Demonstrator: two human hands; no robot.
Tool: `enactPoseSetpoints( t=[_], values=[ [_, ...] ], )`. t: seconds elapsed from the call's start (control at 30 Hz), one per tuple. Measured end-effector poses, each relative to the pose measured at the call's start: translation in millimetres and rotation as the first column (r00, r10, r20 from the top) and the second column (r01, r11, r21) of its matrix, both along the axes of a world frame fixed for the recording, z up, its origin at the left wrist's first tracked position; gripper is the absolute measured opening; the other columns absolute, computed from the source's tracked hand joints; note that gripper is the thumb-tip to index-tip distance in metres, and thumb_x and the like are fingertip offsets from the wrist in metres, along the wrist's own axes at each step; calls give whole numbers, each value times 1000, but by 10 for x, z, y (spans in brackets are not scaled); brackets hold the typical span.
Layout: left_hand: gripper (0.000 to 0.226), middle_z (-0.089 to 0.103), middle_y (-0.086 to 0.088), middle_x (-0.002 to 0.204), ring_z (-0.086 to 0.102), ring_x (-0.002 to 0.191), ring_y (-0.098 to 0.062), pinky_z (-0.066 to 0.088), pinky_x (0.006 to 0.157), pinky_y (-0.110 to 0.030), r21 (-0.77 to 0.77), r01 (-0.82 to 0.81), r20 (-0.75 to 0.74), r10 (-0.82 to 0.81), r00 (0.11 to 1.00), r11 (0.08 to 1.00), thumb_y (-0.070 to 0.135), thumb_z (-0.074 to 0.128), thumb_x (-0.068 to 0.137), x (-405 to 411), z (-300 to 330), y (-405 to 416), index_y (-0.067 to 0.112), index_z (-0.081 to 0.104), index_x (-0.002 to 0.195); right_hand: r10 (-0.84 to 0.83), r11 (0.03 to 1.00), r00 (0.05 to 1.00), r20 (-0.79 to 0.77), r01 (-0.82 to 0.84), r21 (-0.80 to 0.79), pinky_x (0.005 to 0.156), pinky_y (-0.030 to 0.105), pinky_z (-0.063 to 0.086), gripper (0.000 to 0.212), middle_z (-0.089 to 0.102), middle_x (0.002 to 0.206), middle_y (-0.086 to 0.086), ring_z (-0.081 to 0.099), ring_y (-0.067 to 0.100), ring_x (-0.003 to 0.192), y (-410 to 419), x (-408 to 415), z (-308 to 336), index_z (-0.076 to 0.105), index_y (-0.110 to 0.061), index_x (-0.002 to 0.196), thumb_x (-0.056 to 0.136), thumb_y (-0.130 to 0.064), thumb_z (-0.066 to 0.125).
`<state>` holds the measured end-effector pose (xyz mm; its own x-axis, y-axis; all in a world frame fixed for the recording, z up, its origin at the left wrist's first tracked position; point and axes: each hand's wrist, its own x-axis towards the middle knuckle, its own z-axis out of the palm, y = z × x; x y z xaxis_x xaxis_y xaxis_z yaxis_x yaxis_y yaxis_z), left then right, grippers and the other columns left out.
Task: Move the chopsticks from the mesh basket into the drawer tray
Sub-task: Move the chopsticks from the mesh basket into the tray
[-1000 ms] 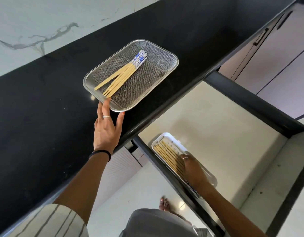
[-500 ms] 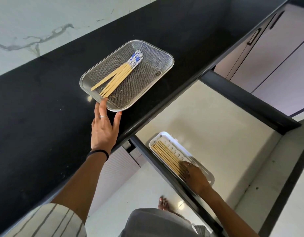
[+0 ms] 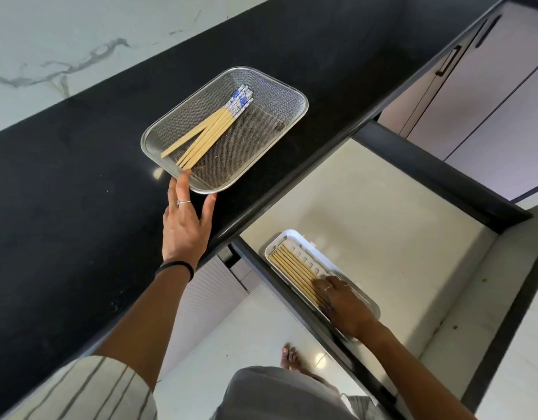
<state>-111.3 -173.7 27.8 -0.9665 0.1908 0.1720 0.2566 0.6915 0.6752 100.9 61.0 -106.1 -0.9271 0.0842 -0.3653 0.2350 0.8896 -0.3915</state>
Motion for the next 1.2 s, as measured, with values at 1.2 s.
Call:
enactPoseSetpoints(
  t=[1.2],
  values=[
    [60, 26, -11, 158, 30, 144, -33, 35, 110, -59, -3, -9, 14, 9, 1000, 1000, 40, 46, 100, 11, 14, -2, 22, 19, 150, -343, 758, 919, 193, 393, -520, 114, 25, 23, 52, 39, 149, -5, 32, 15, 140, -99, 5, 249, 36, -24, 143, 97, -46, 34]
  ],
)
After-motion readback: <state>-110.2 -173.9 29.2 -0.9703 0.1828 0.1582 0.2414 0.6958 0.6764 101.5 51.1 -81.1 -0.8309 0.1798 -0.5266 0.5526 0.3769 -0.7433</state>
